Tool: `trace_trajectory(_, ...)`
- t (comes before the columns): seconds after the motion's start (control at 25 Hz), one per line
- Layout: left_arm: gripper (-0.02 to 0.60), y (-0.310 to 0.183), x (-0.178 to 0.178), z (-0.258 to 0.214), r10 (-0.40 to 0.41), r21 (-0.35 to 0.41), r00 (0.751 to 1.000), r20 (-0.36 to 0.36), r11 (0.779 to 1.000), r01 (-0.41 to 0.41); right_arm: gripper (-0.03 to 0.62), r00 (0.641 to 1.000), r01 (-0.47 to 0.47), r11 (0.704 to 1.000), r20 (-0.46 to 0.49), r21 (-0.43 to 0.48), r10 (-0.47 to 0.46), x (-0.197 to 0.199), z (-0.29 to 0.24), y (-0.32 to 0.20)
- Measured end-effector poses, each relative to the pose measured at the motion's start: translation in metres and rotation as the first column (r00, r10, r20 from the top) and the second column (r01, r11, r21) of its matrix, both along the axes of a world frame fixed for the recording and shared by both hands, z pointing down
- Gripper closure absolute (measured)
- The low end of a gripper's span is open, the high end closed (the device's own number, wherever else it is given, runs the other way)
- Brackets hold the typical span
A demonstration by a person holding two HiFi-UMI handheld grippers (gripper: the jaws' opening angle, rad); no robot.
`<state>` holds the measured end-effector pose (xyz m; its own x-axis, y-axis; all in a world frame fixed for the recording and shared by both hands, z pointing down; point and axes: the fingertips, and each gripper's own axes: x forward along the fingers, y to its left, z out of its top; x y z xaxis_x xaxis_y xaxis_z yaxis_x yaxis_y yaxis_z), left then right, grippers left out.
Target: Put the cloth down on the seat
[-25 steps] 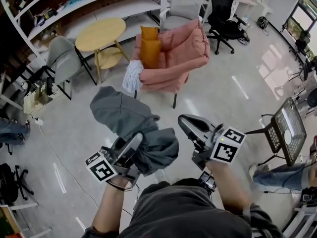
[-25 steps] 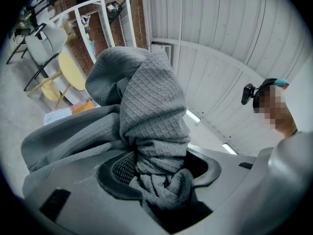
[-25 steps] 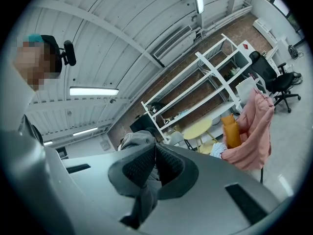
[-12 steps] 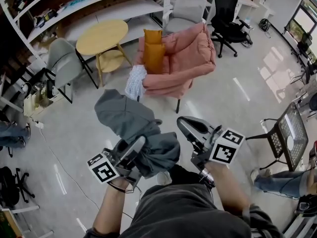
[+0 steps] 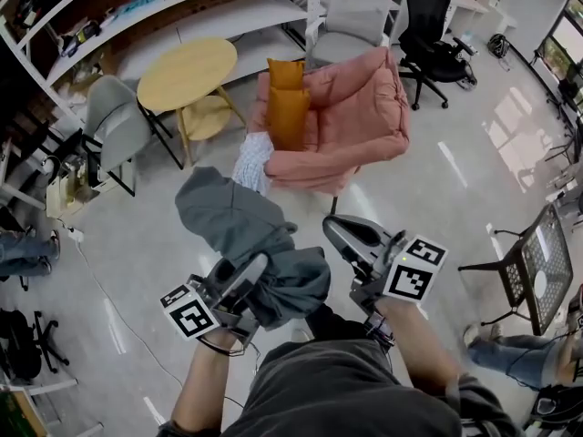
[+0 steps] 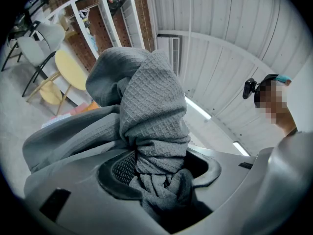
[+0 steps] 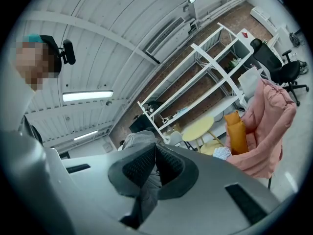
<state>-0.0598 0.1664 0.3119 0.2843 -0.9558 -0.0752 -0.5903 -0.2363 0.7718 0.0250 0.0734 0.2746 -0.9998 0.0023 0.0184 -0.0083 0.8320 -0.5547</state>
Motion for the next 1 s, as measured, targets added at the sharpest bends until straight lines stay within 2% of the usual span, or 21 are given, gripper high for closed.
trace_trajectory(0.28, 0.335, -0.086, -0.028, 0.005, -0.024, -0.037, 1.0, -0.006, 0.999, 0.024, 0.579, 0.999, 0.028, 0.999, -0.014, -0.038, -0.029, -0.029, 0.009, -0.087)
trace_trajectory(0.48, 0.335, -0.14, -0.035, 0.016, -0.007, -0.077, 1.0, 0.021, 0.997, 0.009, 0.579, 0.999, 0.042, 0.997, -0.007, -0.069, -0.042, -0.044, 0.02, -0.144)
trace_trajectory(1.0, 0.336, -0.245, -0.068, 0.051, 0.018, -0.131, 1.0, -0.016, 0.991, -0.02, 0.579, 0.999, 0.015, 0.994, -0.048, -0.11, -0.021, -0.075, 0.049, -0.242)
